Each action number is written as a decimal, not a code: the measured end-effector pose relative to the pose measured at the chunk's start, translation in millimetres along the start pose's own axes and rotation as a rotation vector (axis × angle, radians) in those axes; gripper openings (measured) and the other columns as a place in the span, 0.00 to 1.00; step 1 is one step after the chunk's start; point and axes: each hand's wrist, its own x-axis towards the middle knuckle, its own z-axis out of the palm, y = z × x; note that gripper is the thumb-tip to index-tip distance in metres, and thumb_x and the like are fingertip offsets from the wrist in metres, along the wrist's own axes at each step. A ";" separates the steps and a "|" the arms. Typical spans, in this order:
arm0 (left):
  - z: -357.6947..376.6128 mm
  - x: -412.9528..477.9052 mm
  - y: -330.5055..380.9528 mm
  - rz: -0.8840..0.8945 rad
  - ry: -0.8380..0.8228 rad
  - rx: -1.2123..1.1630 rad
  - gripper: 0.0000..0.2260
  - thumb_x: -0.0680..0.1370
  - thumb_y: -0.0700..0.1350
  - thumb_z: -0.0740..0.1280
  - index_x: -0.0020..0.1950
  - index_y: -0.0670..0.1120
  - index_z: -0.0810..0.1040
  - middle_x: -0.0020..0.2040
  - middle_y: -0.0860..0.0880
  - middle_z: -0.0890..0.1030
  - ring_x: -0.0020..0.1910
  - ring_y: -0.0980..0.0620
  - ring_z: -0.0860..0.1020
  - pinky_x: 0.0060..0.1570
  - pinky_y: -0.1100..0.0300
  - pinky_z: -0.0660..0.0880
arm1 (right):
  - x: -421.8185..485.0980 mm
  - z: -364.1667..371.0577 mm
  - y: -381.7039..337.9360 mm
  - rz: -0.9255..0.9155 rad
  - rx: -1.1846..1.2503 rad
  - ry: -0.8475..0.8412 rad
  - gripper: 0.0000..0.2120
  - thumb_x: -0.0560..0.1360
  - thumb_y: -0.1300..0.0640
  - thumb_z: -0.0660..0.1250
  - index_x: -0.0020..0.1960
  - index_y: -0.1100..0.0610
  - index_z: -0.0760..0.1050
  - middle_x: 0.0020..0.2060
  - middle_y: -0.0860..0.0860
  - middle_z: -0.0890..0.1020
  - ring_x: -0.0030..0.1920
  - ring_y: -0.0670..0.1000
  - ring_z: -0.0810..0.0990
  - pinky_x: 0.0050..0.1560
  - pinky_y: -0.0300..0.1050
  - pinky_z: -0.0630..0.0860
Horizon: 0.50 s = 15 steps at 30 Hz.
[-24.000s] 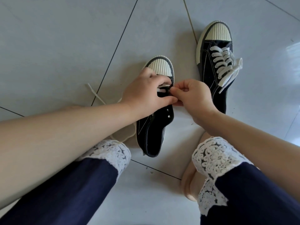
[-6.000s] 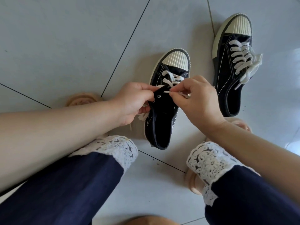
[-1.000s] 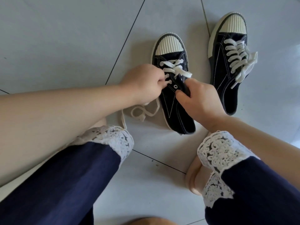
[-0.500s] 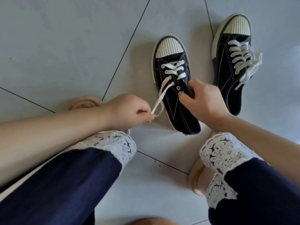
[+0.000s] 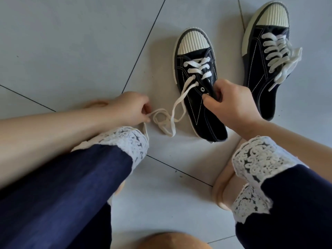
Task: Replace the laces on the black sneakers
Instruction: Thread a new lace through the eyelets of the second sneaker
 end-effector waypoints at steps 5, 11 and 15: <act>13.9 -7.4 0.0 0.104 0.014 0.277 0.08 0.74 0.48 0.66 0.41 0.47 0.70 0.41 0.48 0.72 0.46 0.44 0.75 0.38 0.56 0.66 | -0.1 -0.4 -0.1 -0.004 -0.014 0.003 0.18 0.72 0.52 0.66 0.31 0.51 0.59 0.25 0.46 0.67 0.27 0.46 0.66 0.28 0.41 0.63; -20.3 14.3 0.8 -0.094 0.348 -0.352 0.05 0.71 0.45 0.72 0.38 0.46 0.78 0.32 0.49 0.80 0.32 0.53 0.77 0.35 0.62 0.71 | -0.3 0.4 -0.1 0.006 -0.016 0.003 0.16 0.72 0.51 0.66 0.31 0.53 0.61 0.25 0.47 0.68 0.27 0.47 0.66 0.29 0.42 0.64; -29.3 21.4 2.2 -0.099 0.257 -0.779 0.08 0.72 0.35 0.70 0.40 0.47 0.75 0.30 0.51 0.79 0.30 0.53 0.78 0.36 0.62 0.77 | -1.4 0.5 0.1 0.017 0.010 0.001 0.14 0.72 0.52 0.66 0.34 0.57 0.65 0.26 0.48 0.69 0.28 0.48 0.67 0.30 0.44 0.66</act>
